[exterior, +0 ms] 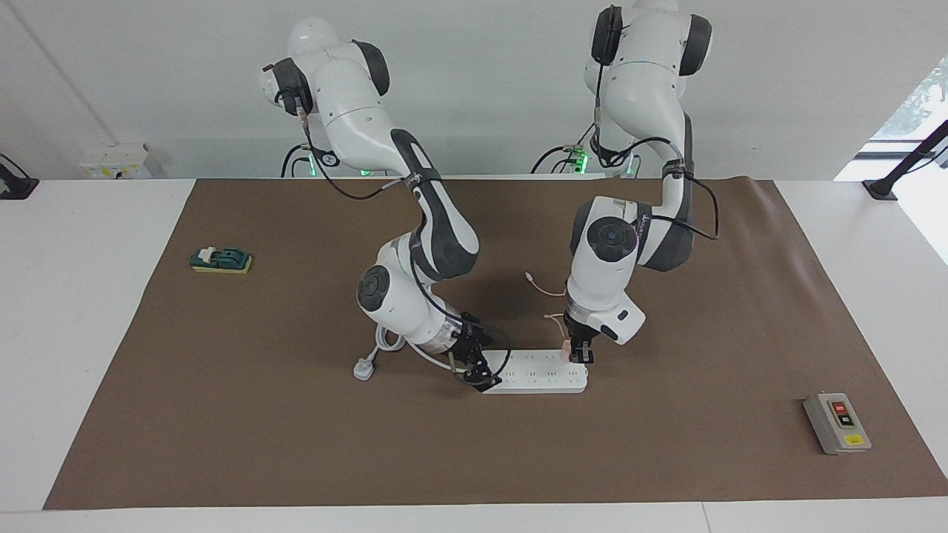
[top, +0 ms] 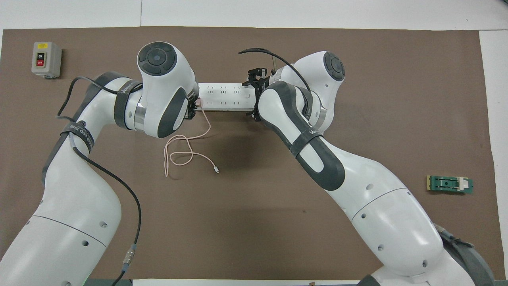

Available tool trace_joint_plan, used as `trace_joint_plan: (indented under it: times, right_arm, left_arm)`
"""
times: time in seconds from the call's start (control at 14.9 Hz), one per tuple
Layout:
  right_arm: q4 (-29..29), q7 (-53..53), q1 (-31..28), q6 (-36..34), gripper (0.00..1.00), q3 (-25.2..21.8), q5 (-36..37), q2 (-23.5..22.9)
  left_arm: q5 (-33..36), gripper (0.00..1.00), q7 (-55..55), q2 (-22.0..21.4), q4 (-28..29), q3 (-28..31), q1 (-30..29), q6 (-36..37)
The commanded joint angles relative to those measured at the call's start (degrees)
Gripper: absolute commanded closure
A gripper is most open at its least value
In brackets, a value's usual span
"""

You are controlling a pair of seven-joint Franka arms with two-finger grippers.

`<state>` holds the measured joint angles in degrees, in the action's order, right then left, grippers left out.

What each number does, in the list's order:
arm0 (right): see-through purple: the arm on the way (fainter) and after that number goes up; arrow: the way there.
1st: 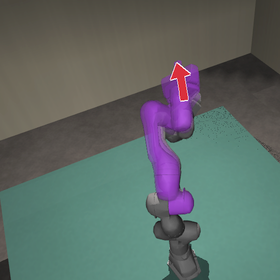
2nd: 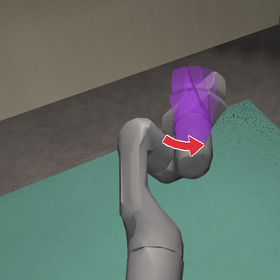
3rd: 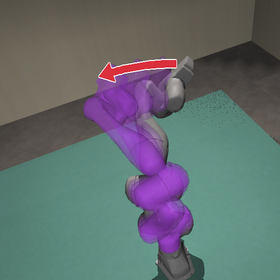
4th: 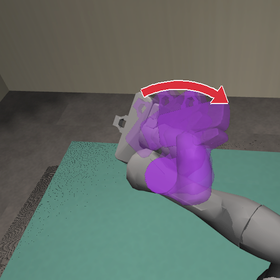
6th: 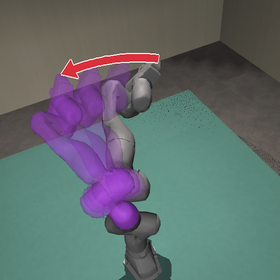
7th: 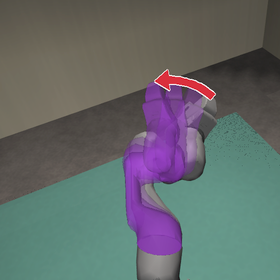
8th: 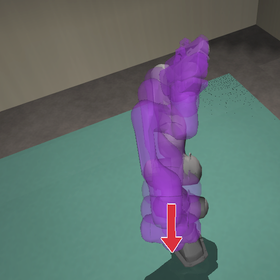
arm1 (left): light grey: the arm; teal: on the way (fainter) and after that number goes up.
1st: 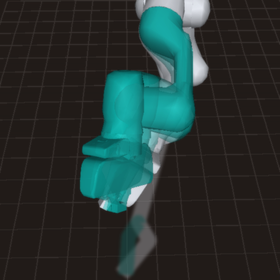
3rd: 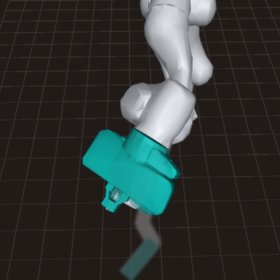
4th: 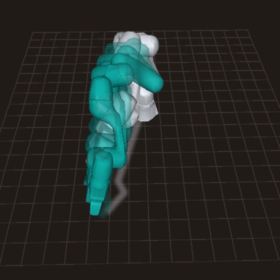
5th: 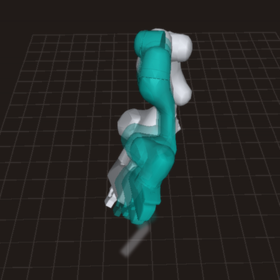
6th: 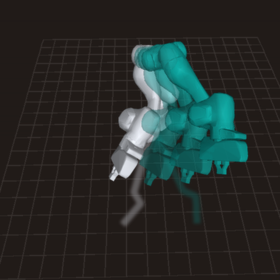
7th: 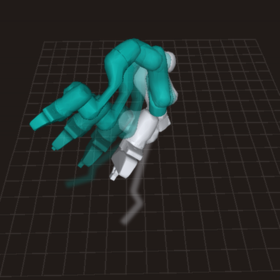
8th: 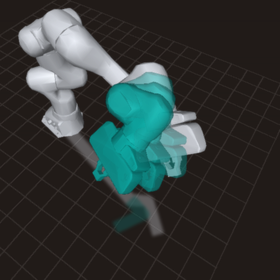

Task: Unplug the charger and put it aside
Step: 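Grip the charger with the left gripper while the right gripper holds the strip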

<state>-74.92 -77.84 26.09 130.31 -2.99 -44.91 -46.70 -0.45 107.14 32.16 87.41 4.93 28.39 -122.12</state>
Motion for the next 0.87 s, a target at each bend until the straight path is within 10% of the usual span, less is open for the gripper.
trace_joint_plan:
  times: [0.0,0.54,0.67,0.8]
  right_arm:
    - [4.6,1.0,-0.9,0.1,0.0,0.1,0.4,-3.2]
    - [6.8,-1.3,-1.1,0.1,0.0,0.3,-1.9,-5.2]
    - [6.8,-1.4,-1.2,-0.2,0.19,0.3,-1.9,-5.2]
    - [6.7,-1.5,-1.7,-0.1,0.63,0.3,-2.8,-5.1]
  left_arm:
    - [1.1,1.0,0.3,-2.0,3.3,1.1,1.1,-1.4]
    - [1.1,1.0,0.2,-2.0,3.3,1.0,1.2,-1.7]
    - [1.2,1.0,0.2,-2.0,3.3,1.0,1.3,-1.6]
    - [1.2,1.0,0.2,-2.0,3.3,1.0,1.3,-1.6]
